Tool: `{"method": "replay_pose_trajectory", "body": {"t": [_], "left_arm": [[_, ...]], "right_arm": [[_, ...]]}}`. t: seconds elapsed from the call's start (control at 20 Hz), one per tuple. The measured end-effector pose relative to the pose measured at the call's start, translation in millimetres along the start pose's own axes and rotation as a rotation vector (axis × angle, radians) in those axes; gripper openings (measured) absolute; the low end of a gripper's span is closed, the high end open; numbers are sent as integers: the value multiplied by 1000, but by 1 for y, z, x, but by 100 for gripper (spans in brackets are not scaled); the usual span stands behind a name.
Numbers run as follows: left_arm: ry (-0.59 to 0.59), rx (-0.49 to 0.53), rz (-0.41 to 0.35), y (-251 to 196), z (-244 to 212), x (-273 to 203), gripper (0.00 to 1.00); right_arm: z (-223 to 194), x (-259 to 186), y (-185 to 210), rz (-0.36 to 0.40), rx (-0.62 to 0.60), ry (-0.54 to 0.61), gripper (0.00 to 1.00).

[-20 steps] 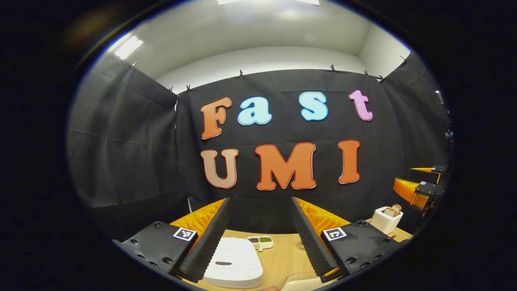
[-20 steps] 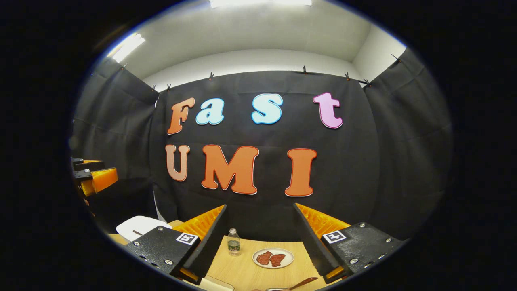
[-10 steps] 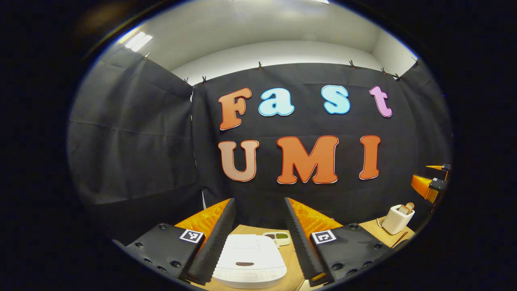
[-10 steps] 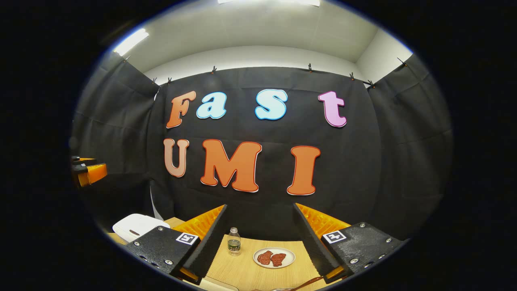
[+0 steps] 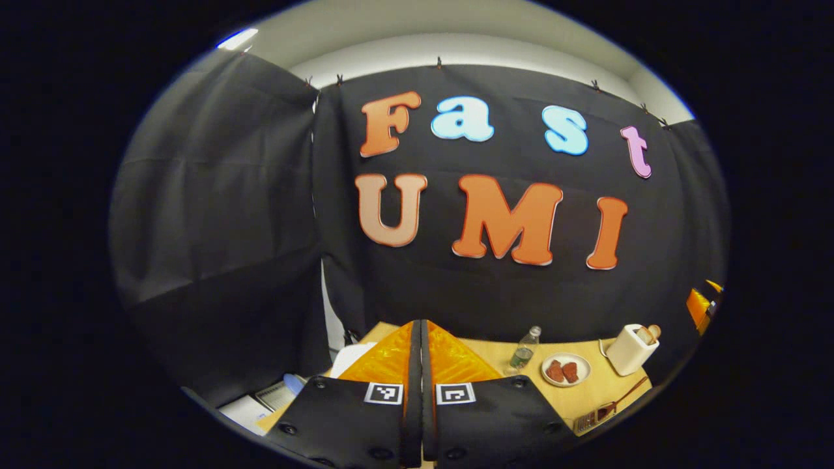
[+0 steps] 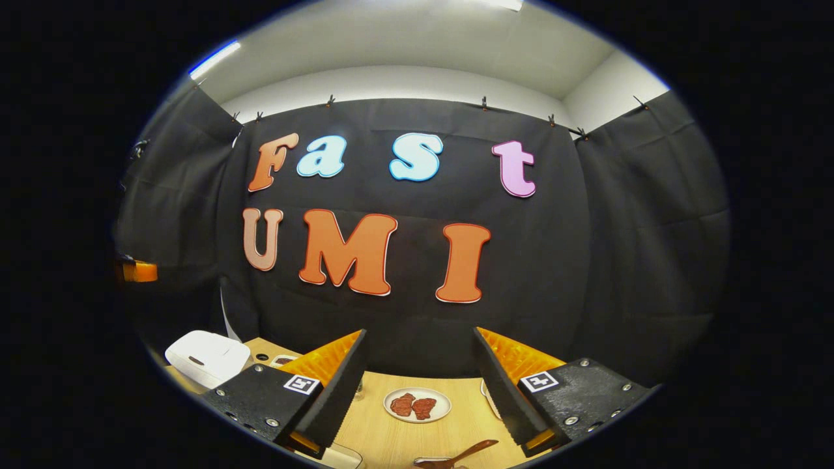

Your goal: Close the left gripper, press the button to open the rice cooker; take a wooden spoon from the chopstick holder with the right hand, scoop a spoonful of rice and pour it into the rice cooker, then put the wooden spoon back into the chopstick holder.

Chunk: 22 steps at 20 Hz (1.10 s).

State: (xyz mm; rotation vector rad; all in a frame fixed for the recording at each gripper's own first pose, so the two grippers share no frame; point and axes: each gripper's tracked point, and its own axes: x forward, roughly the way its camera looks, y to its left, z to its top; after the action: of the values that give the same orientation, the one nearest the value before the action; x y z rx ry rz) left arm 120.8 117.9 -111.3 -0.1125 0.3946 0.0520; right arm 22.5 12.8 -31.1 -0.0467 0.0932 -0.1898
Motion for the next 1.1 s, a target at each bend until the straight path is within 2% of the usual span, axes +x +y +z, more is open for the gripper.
{"method": "replay_pose_trajectory", "body": {"t": [0.1,0.15,0.2,0.3,0.35,0.55,0.7,0.95,1.0,1.1], "left_arm": [[151,-54,-9,8,-28,19,2],[224,-84,-18,10,-40,30,5],[289,-105,-23,14,-53,37,5],[412,-144,-18,21,-78,53,5],[484,-167,-7,26,-92,59,5],[738,-269,-3,31,-150,76,5],[833,-292,-3,35,-177,87,5],[886,-242,54,52,-209,92,5],[871,-266,38,48,-207,94,5],[863,-240,54,51,-210,93,5]], "right_arm": [[-5,-3,-8,-20,-2,12,96],[-8,-4,-12,-32,-5,19,96],[-12,-6,-15,-42,-7,29,92],[-20,-10,-23,-65,-9,51,100],[-24,-13,-28,-78,-9,62,96],[-44,-24,-40,-124,-11,113,96],[-59,-32,-50,-161,-1,149,96],[-78,-37,-57,-192,47,202,96],[-81,-37,-58,-193,50,212,96],[-86,-38,-60,-198,50,222,96]]}}
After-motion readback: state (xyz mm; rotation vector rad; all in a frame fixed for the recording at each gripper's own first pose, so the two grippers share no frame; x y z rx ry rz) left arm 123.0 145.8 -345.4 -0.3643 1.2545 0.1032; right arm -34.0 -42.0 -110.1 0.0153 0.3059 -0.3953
